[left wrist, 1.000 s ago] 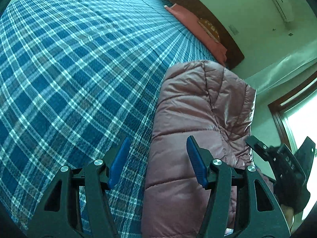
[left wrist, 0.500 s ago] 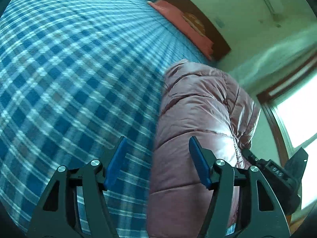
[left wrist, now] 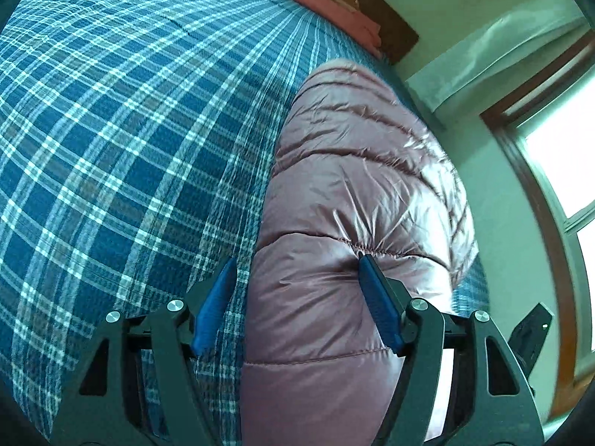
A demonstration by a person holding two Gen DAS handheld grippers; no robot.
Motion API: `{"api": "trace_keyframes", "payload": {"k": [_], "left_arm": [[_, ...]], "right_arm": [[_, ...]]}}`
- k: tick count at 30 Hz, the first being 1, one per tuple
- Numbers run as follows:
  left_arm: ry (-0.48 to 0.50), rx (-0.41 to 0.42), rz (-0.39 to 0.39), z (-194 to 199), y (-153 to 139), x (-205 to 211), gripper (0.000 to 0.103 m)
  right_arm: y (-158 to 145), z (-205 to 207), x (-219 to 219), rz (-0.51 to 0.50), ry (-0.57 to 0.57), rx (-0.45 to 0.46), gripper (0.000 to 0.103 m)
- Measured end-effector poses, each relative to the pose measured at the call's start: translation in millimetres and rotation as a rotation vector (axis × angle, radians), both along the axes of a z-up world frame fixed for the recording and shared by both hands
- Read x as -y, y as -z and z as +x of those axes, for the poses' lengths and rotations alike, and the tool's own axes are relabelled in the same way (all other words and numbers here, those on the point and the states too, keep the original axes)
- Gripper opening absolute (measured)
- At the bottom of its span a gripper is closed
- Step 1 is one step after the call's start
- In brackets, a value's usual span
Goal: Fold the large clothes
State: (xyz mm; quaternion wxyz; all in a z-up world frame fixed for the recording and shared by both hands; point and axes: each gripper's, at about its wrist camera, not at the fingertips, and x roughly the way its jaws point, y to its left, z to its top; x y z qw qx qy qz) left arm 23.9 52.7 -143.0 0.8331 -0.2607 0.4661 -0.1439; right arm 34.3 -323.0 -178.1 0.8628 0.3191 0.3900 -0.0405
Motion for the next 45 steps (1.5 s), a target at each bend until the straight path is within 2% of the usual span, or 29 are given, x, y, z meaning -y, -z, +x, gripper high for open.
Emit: {"api": "trace_keyframes", "payload": {"k": [4, 7, 8, 9, 10, 11, 15, 17, 18, 19, 20, 21, 23, 28, 31, 34, 37, 40, 43, 44, 45], "left_arm": [[0.004, 0.011, -0.003, -2.1, -1.5, -7.5, 0.068], [0.005, 0.017, -0.033, -8.3, -6.8, -16.9, 0.068], [0.002, 0.023, -0.043, -13.2, -8.7, -20.6, 0.068], [0.000, 0.028, -0.049, -16.0, -9.6, -23.5, 0.068], [-0.001, 0.038, -0.059, -22.4, -10.5, -28.7, 0.068], [-0.003, 0.042, -0.064, -26.5, -11.6, -30.7, 0.068], [-0.024, 0.024, -0.121, -35.5, -4.0, -39.1, 0.072], [-0.032, 0.011, -0.133, -37.8, 0.2, -38.5, 0.073], [-0.035, 0.002, -0.140, -37.8, 2.2, -37.6, 0.073], [-0.038, -0.003, -0.150, -37.7, 3.1, -36.2, 0.073], [-0.035, 0.000, -0.153, -37.8, 2.2, -33.9, 0.073], [-0.028, 0.006, -0.150, -37.9, 1.0, -32.1, 0.073], [-0.008, 0.038, -0.113, -38.7, -3.5, -24.3, 0.073], [0.019, 0.023, -0.025, -33.8, 6.8, -7.5, 0.073], [0.022, 0.021, 0.055, -32.0, 16.6, 2.3, 0.070], [0.013, 0.025, 0.069, -31.7, 21.9, 3.1, 0.069], [0.020, 0.020, 0.037, -31.3, 18.8, -1.7, 0.068], [0.009, 0.003, -0.006, -33.8, 8.0, -14.9, 0.067], [-0.046, 0.034, -0.049, -34.2, -6.3, -29.5, 0.068], [-0.062, 0.046, -0.065, -31.8, -10.4, -33.0, 0.069], [-0.070, 0.052, -0.078, -30.0, -12.9, -34.4, 0.072]], "right_arm": [[-6.3, -5.8, 14.0, 0.046, 0.006, 0.013, 0.016], [-17.4, -24.4, 17.8, 0.066, 0.015, 0.031, 0.022], [-22.1, -32.9, 17.2, 0.081, 0.020, 0.041, 0.033], [-25.7, -40.4, 16.5, 0.101, 0.027, 0.050, 0.052], [-28.6, -52.9, 15.0, 0.132, 0.038, 0.067, 0.062], [-29.9, -58.1, 13.1, 0.145, 0.037, 0.075, 0.067], [-23.7, -74.8, -0.3, 0.213, -0.005, 0.057, 0.067], [-18.8, -69.7, -6.3, 0.228, -0.023, 0.043, 0.067], [-14.7, -69.5, -10.0, 0.205, -0.020, 0.028, 0.061], [-11.5, -69.5, -12.7, 0.181, -0.027, 0.010, 0.050], [-9.3, -70.5, -13.4, 0.171, -0.033, 0.004, 0.032], [-7.0, -71.8, -13.0, 0.164, -0.032, 0.003, 0.025], [-3.7, -75.2, -11.5, 0.140, -0.024, -0.002, 0.019], [26.4, -74.8, -6.7, 0.134, 0.010, -0.030, 0.018], [39.7, -74.3, -8.9, 0.135, 0.017, -0.019, 0.018], [42.3, -74.8, -9.0, 0.138, 0.024, -0.006, 0.017], [37.6, -78.2, -8.2, 0.151, 0.014, 0.001, 0.018], [22.7, -83.8, -2.7, 0.128, 0.004, 0.005, 0.025], [1.3, -86.7, 3.2, 0.071, 0.040, 0.041, 0.050], [-4.8, -85.2, 7.2, 0.072, 0.061, 0.069, 0.065], [-8.3, -79.6, 11.3, 0.079, 0.071, 0.087, 0.066]]}}
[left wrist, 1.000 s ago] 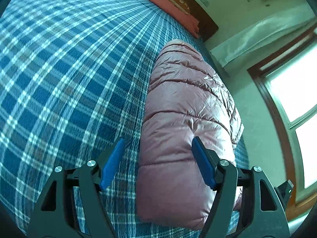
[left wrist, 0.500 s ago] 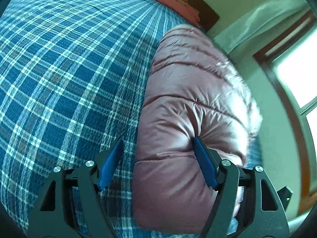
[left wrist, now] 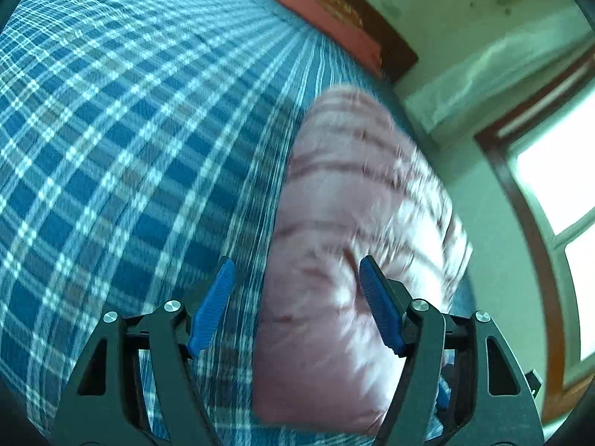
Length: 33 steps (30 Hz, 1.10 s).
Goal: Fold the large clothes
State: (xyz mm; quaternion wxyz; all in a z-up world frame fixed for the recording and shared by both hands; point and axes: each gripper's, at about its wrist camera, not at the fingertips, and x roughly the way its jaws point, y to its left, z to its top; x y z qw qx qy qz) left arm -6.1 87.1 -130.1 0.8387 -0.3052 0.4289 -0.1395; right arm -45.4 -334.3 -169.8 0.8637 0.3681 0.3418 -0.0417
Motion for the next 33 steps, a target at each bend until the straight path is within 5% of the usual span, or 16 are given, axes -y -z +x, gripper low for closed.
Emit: {"api": "trace_keyframes", "payload": {"k": [7, 8, 9, 11, 17, 19, 20, 21, 31, 32, 33], "left_arm": [[-0.053, -0.110, -0.096, 34.5, 16.6, 9.7, 0.073], [-0.048, -0.123, -0.095, 37.1, 21.5, 12.2, 0.071], [-0.029, -0.127, -0.091, 39.5, 27.4, 16.5, 0.059], [-0.006, -0.124, -0.066, 41.9, 31.6, 23.5, 0.053], [0.036, -0.093, 0.004, 42.6, 14.3, 21.8, 0.051], [0.010, -0.066, -0.020, 43.7, 0.9, 9.3, 0.061], [-0.001, -0.041, -0.036, 46.9, -5.1, 4.2, 0.069], [-0.005, -0.026, -0.041, 51.1, -8.8, 1.9, 0.072], [-0.018, -0.218, -0.130, 117.3, 27.8, 24.6, 0.073], [-0.017, -0.214, -0.128, 117.6, 30.0, 25.9, 0.073], [-0.015, -0.211, -0.124, 118.3, 32.4, 28.3, 0.070]], "right_arm": [[15.7, 58.2, 14.4, 0.123, -0.009, -0.002, 0.066], [25.8, 63.4, 15.2, 0.128, -0.005, -0.031, 0.053], [32.8, 66.2, 15.3, 0.144, -0.007, -0.043, 0.037], [48.5, 67.1, 19.1, 0.185, 0.008, -0.037, 0.032], [33.5, 63.2, 33.7, 0.198, -0.027, -0.055, 0.037], [13.5, 65.3, 37.2, 0.154, -0.013, -0.035, 0.053], [6.7, 66.9, 39.3, 0.147, 0.002, -0.018, 0.076], [-0.7, 73.0, 42.7, 0.148, 0.011, 0.003, 0.078], [13.1, 145.5, 56.8, 0.142, 0.042, -0.072, 0.078], [20.1, 148.6, 57.6, 0.155, 0.048, -0.076, 0.070], [29.1, 154.2, 57.0, 0.194, 0.034, -0.074, 0.049]]}}
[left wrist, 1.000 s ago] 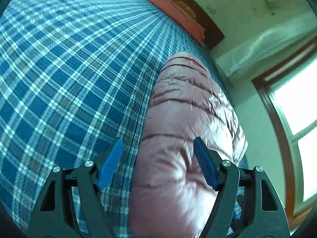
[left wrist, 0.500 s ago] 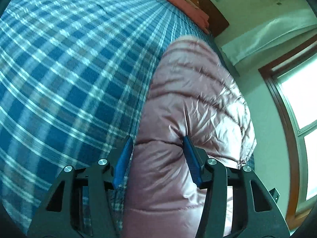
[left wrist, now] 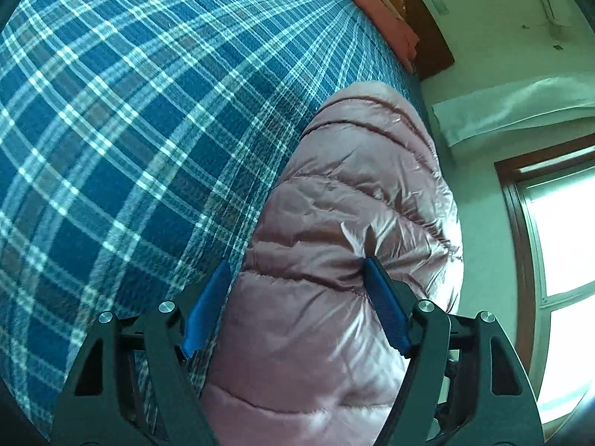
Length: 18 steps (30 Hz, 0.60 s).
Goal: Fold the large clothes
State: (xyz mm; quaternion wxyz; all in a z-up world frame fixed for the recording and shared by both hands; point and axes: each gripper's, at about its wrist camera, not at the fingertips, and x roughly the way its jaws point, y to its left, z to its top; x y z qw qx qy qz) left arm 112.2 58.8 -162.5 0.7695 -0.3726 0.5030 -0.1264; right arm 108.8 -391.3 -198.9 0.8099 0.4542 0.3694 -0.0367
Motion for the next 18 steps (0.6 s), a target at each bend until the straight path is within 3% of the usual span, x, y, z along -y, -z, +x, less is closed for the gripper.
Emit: {"api": "trace_keyframes", "payload": {"k": [3, 5, 8, 12, 18], "left_arm": [[0.021, 0.017, 0.053, 1.3, 3.3, 10.5, 0.058], [0.026, 0.035, 0.100, 1.4, 3.0, 17.2, 0.058], [0.029, 0.042, 0.098, 1.3, 0.7, 15.2, 0.059], [0.005, 0.034, 0.104, -1.5, -2.5, 7.4, 0.071], [0.004, 0.006, 0.054, 3.1, 3.5, 5.4, 0.080]], "right_arm": [[15.9, -1.7, 2.2, 0.059, 0.015, 0.019, 0.040], [18.0, -3.6, 2.2, 0.058, 0.014, 0.030, 0.040], [15.7, -7.1, 4.1, 0.050, -0.004, 0.044, 0.041], [3.4, -33.3, 8.0, -0.006, 0.027, 0.055, 0.070], [14.1, -41.0, 7.9, 0.044, -0.029, 0.090, 0.076]]}}
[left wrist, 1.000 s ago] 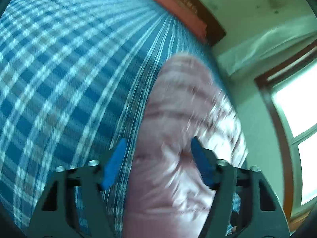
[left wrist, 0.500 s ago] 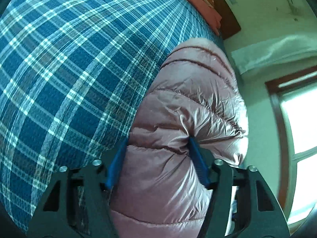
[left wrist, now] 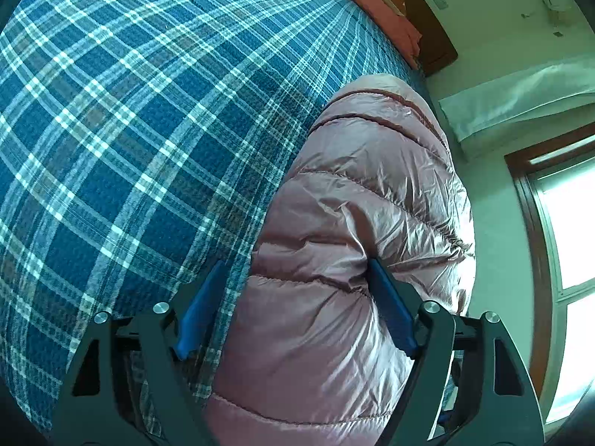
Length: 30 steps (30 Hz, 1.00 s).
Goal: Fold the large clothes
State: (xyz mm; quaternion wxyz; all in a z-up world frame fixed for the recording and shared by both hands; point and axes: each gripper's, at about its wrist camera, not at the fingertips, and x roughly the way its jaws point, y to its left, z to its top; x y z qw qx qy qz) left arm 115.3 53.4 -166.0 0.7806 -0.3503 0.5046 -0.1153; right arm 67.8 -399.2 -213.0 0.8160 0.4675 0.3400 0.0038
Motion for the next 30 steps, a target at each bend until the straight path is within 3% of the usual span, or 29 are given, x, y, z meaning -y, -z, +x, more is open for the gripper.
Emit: {"api": "trace_keyframes", "payload": {"k": [7, 12, 15, 24, 30], "left_arm": [[0.035, 0.013, -0.025, 2.6, 3.2, 3.7, 0.082], [0.041, 0.016, -0.036, 2.4, 4.8, 2.8, 0.082], [0.042, 0.017, -0.036, 2.7, 5.5, 3.0, 0.083], [0.063, -0.035, -0.121, -4.3, 11.0, -8.6, 0.083], [0.085, -0.019, -0.104, -2.9, 9.8, -1.8, 0.085]], "right_arm": [[3.1, -6.7, -15.2, 0.046, -0.109, 0.057, 0.075], [-5.3, -37.6, -1.9, 0.054, 0.000, 0.090, 0.076], [-3.1, -55.5, 4.0, 0.007, 0.045, 0.049, 0.076], [14.0, -46.1, -6.6, 0.182, -0.115, 0.081, 0.081], [14.6, -40.8, -12.3, 0.191, -0.099, 0.087, 0.081]]}}
